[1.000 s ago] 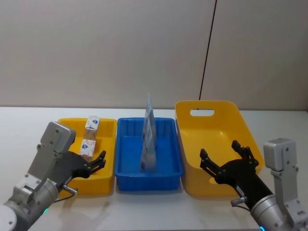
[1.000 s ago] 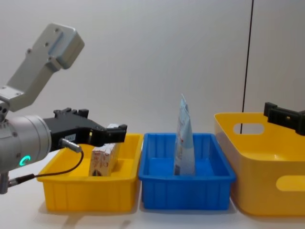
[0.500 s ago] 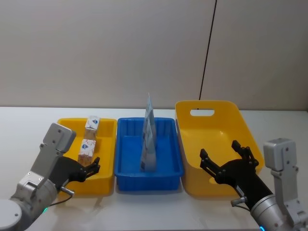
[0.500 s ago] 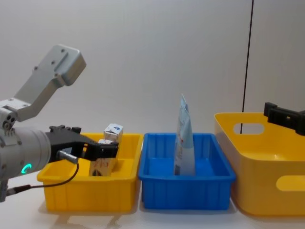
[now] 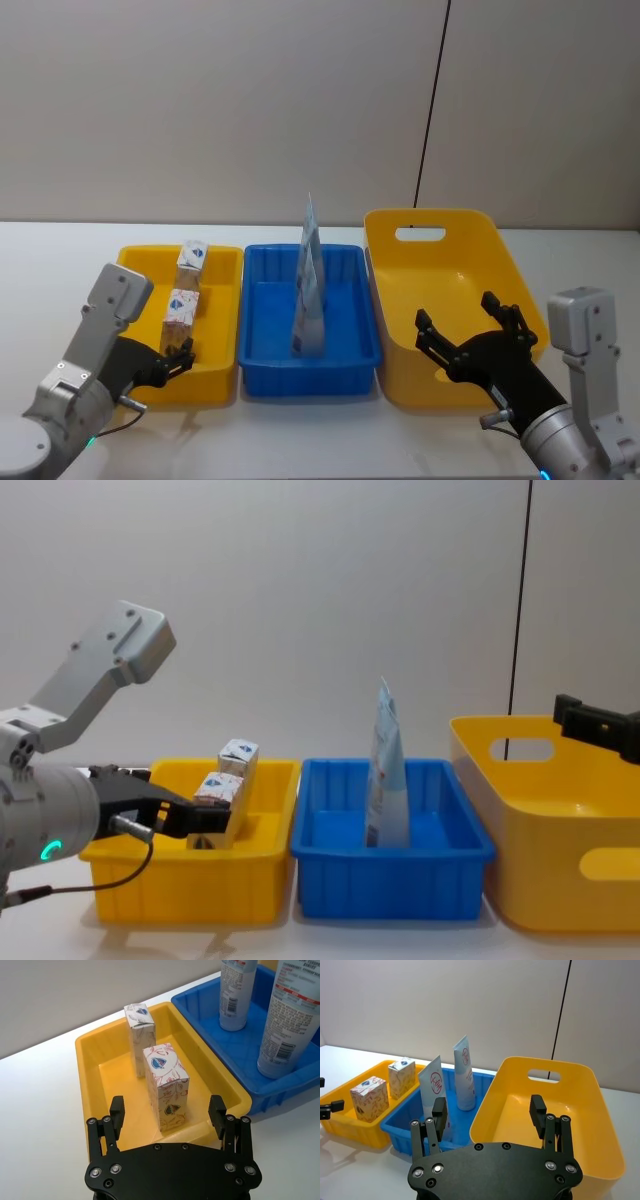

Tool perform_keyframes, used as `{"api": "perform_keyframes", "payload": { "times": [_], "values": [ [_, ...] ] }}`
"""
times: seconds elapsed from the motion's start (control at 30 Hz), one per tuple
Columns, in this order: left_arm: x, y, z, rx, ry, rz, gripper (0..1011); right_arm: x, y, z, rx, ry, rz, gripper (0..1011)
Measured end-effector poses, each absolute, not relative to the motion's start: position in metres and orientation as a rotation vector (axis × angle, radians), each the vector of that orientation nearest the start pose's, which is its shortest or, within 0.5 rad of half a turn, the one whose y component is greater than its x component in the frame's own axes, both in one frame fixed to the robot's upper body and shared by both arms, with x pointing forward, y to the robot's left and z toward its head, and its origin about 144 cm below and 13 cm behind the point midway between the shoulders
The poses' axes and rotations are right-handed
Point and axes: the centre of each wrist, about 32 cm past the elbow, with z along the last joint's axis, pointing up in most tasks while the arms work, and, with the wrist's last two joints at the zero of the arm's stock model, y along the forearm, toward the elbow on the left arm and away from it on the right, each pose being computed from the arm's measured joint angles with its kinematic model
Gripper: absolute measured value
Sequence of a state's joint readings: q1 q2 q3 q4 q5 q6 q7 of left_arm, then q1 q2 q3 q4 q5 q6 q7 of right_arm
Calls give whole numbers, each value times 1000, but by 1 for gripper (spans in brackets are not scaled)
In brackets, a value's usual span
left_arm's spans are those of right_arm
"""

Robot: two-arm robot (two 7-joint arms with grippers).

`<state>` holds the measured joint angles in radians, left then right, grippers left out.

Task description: Bimanual collaborative sorting of washing and personal care products

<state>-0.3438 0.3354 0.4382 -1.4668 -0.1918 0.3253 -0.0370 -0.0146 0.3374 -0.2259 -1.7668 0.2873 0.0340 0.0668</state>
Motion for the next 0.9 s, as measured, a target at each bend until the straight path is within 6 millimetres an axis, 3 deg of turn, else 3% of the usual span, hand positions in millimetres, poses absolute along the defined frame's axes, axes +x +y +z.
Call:
{"api": "perform_keyframes", "payload": {
  "times": [0.9],
  "values": [
    [544,195,1197,368,5,1218,1002,443,-237,1189,26,-75,-1229,1000]
  ]
}}
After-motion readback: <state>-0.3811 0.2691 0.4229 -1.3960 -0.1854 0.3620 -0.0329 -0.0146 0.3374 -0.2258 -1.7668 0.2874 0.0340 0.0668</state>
